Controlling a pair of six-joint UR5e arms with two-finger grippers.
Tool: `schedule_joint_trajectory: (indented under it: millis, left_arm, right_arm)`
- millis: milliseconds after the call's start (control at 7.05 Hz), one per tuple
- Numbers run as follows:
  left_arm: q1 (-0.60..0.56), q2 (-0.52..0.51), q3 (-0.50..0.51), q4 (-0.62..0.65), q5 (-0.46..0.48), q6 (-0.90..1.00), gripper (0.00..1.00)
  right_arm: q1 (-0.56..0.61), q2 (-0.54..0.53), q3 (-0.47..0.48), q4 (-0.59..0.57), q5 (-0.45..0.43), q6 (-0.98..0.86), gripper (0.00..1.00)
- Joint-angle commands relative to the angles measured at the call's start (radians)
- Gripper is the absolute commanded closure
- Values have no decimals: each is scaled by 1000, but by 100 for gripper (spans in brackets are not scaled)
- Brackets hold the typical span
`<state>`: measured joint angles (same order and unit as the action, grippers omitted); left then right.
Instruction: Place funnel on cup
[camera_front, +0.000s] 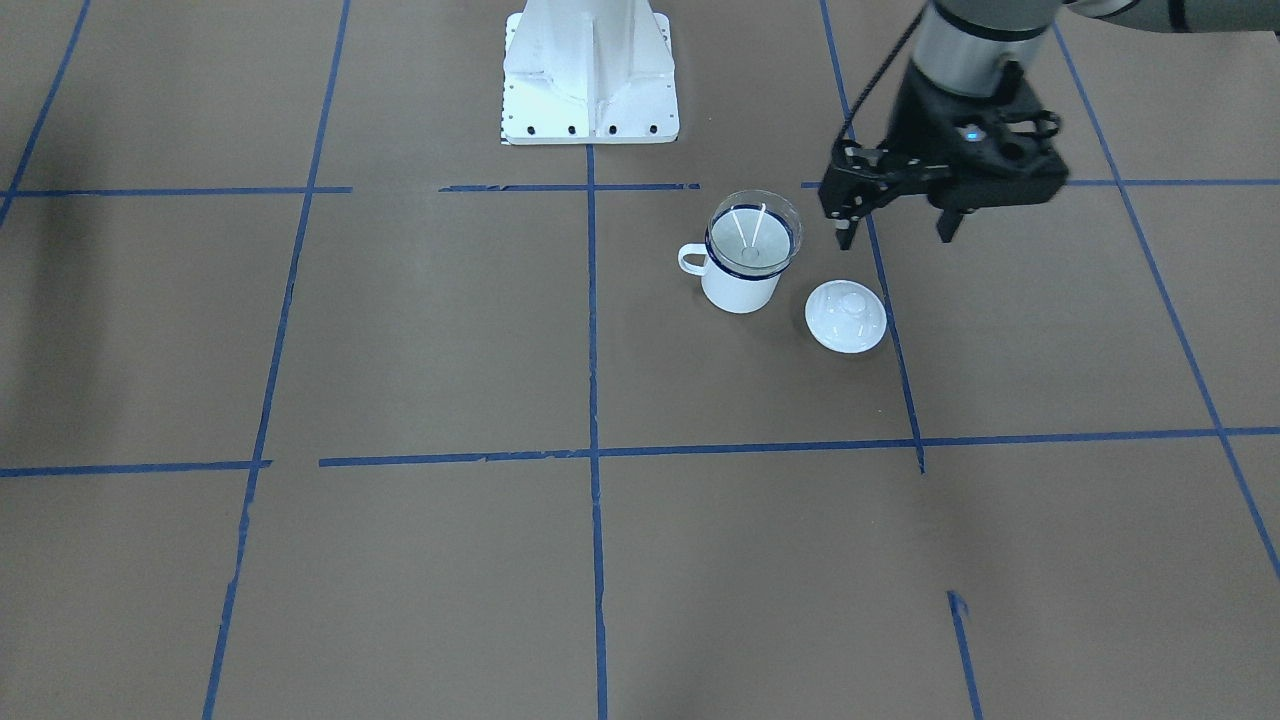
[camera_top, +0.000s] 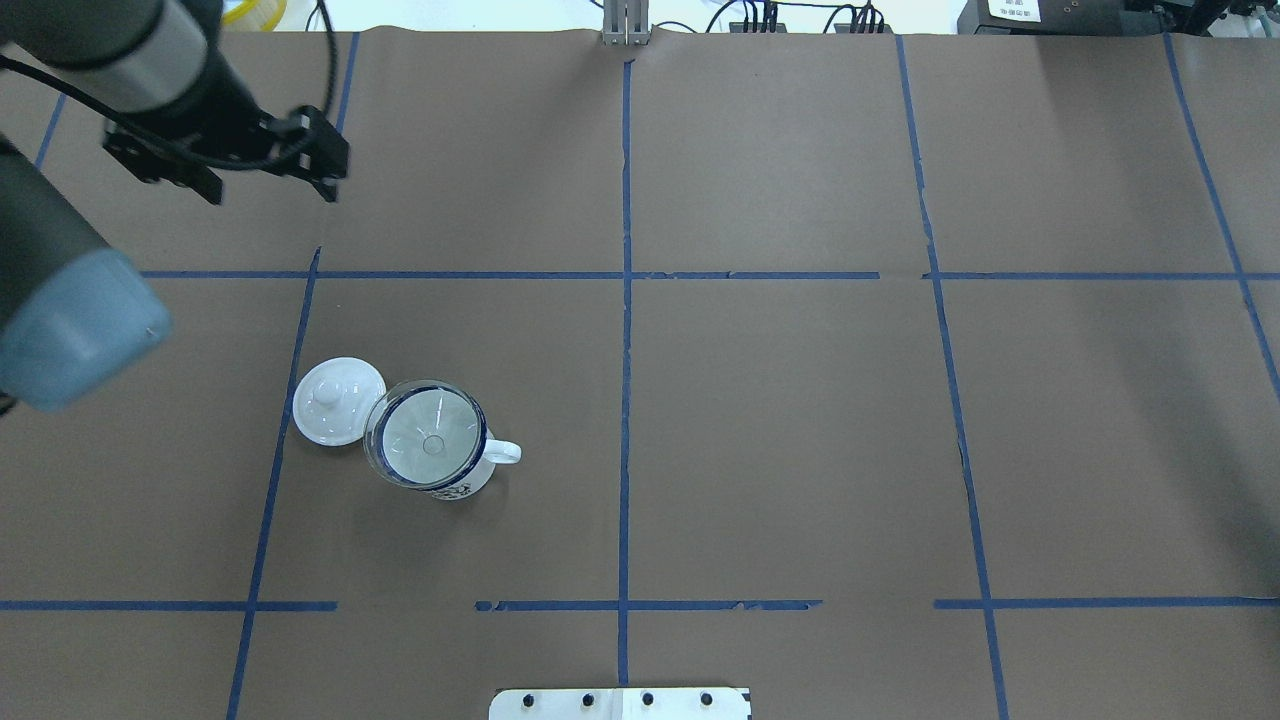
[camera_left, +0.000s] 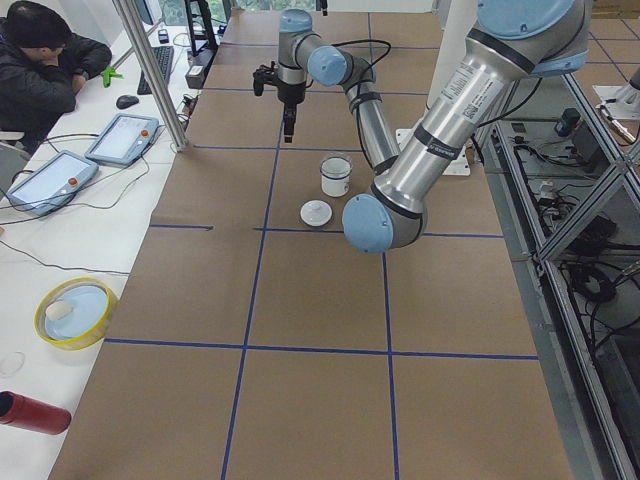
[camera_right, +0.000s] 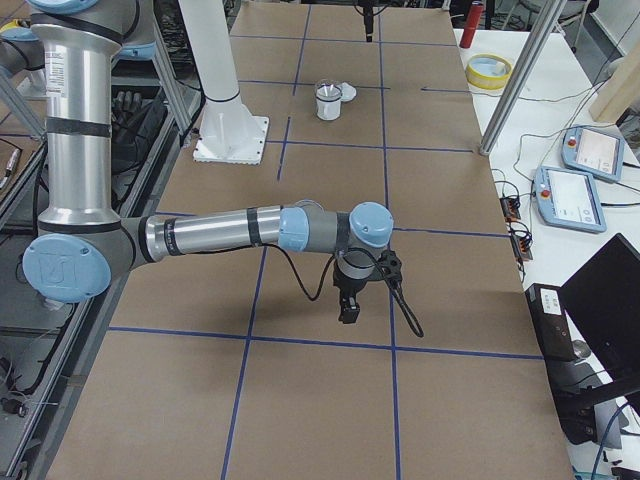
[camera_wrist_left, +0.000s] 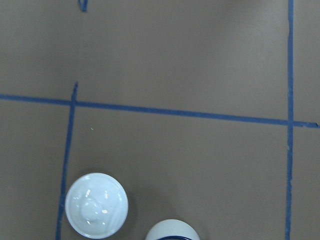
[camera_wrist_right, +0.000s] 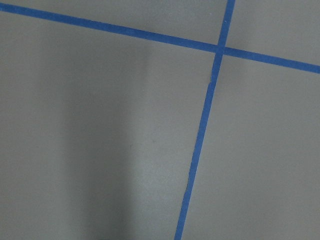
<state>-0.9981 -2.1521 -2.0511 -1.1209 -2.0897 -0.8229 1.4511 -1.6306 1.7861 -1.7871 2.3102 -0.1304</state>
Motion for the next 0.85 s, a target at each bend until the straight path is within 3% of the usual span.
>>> schedule_joint_trajectory:
  millis: [0,142,426,709]
  left_arm:
    - [-208,163,15,-23,-149,371,0]
    - [-319,246,76,-80,-238,569,0]
    - [-445,343,243,-163,-263,863,0]
    - [-490,373,406,-262,-260,922,0]
  right_arm:
    - [0,0,1,0,0,0,0]
    - [0,0,-1,0,0,0,0]
    - [0,0,1,0,0,0,0]
    - [0,0,-1,0,0,0,0]
